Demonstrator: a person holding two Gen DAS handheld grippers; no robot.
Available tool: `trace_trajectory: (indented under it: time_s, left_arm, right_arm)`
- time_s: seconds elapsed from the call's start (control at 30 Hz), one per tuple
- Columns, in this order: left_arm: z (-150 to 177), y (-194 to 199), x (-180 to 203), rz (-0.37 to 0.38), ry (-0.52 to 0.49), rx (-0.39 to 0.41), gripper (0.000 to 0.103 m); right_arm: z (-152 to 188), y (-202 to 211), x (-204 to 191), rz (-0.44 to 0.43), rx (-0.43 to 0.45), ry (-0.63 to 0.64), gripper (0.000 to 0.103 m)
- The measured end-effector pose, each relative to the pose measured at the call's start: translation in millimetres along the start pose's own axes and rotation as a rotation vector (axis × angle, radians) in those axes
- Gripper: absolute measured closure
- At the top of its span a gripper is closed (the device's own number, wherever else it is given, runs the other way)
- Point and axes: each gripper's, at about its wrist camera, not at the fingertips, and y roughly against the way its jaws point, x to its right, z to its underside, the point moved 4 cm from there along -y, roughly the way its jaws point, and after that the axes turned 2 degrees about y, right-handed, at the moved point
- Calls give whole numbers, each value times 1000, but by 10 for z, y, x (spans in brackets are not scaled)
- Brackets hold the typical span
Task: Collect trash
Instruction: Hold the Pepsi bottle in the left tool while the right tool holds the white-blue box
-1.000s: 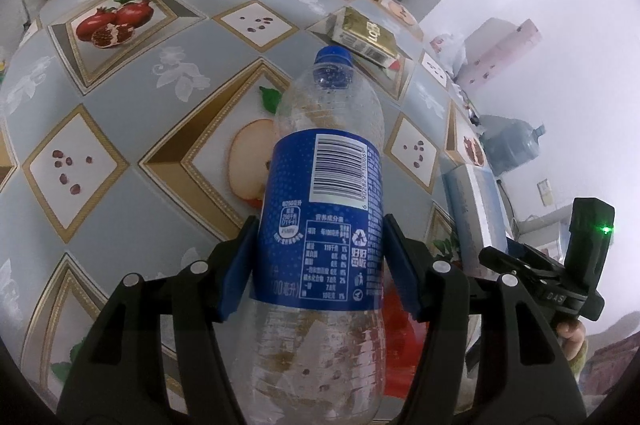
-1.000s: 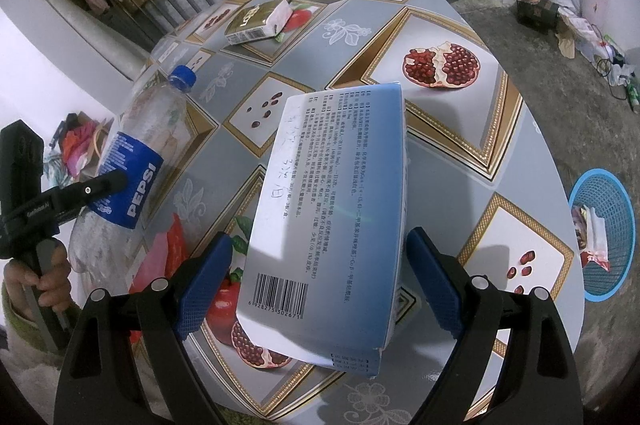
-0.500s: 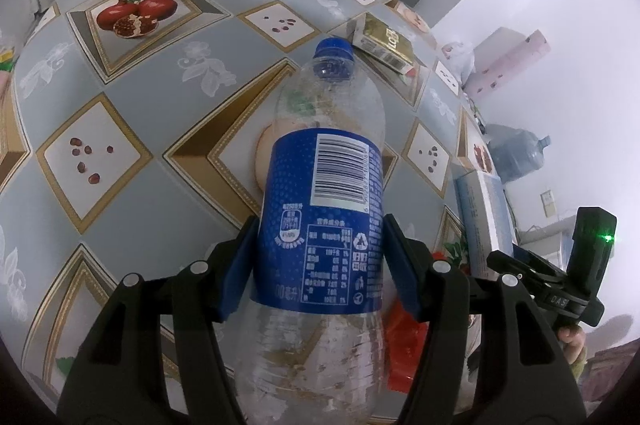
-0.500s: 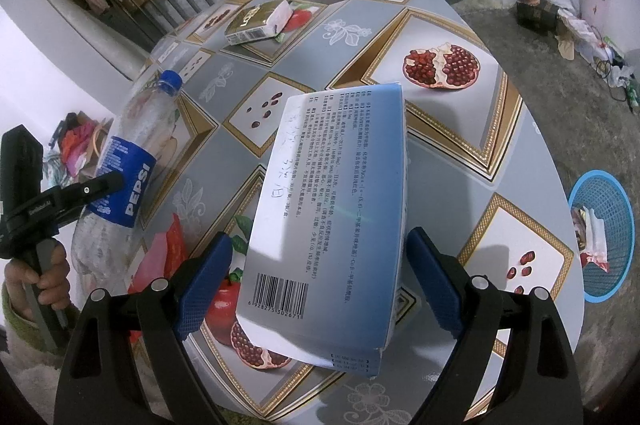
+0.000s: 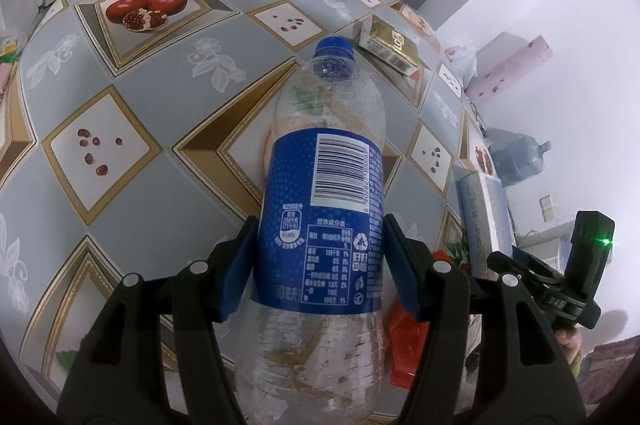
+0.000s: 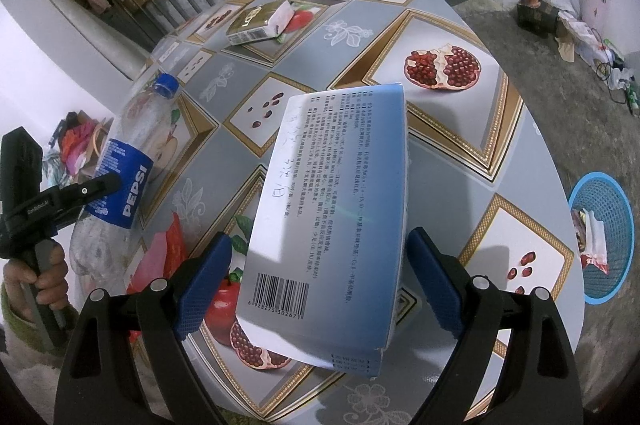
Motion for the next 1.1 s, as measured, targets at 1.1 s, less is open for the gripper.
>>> trace_trajectory:
  time_s: [1.1]
  left_arm:
    - [24, -51, 38, -14, 16, -17, 44]
  right_arm:
    - [33, 50, 59, -21, -25, -25, 16]
